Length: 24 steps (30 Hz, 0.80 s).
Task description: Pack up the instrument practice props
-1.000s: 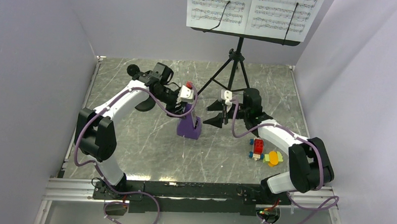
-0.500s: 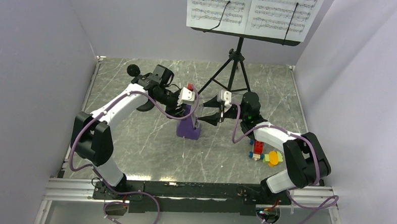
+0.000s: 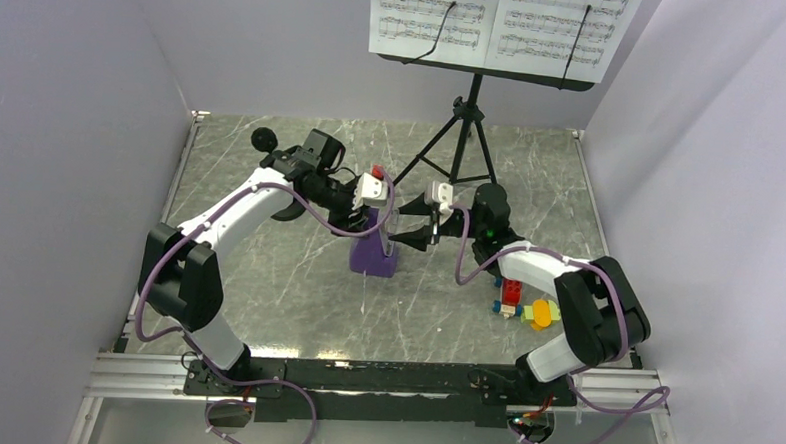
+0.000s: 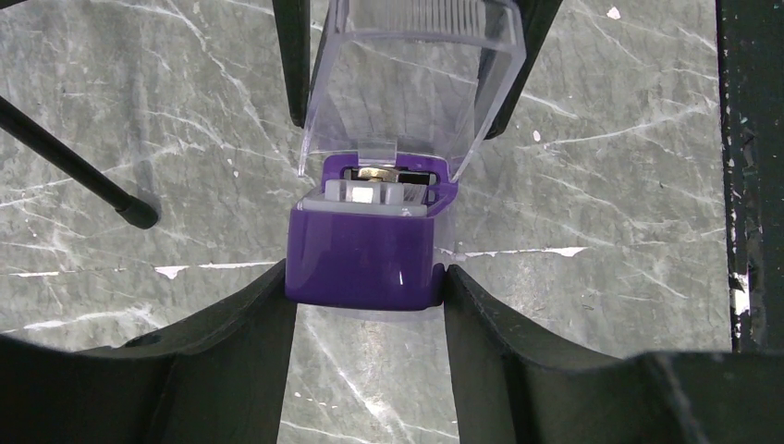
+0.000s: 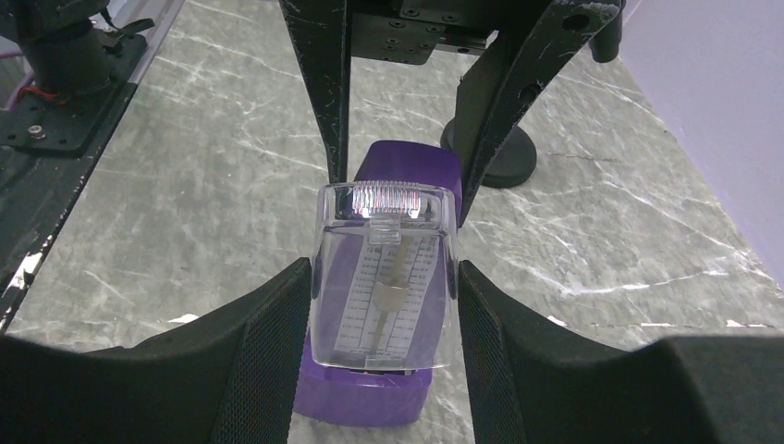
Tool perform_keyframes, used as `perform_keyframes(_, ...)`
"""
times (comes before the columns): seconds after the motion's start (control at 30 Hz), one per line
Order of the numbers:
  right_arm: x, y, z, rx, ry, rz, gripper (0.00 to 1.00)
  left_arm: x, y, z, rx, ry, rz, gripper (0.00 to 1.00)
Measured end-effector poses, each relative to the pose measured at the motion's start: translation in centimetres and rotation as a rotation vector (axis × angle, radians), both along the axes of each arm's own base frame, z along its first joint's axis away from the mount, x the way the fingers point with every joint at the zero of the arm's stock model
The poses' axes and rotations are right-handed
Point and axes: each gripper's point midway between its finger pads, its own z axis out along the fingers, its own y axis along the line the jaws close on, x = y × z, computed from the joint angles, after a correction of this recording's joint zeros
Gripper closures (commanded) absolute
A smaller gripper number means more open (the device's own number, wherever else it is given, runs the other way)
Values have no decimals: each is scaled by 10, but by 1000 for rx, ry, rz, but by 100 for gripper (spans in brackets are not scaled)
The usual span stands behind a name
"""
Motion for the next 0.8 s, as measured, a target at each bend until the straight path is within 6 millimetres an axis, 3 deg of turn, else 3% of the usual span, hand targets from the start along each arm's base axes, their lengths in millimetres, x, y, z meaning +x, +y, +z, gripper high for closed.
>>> perform_keyframes(0.6,1,3,-24,-36,40,13,100,0,-1,0,-1,7,9,42)
perform_keyframes(0.8,4,7,-24,-38,35,23,100,0,-1,0,-1,8,11,42)
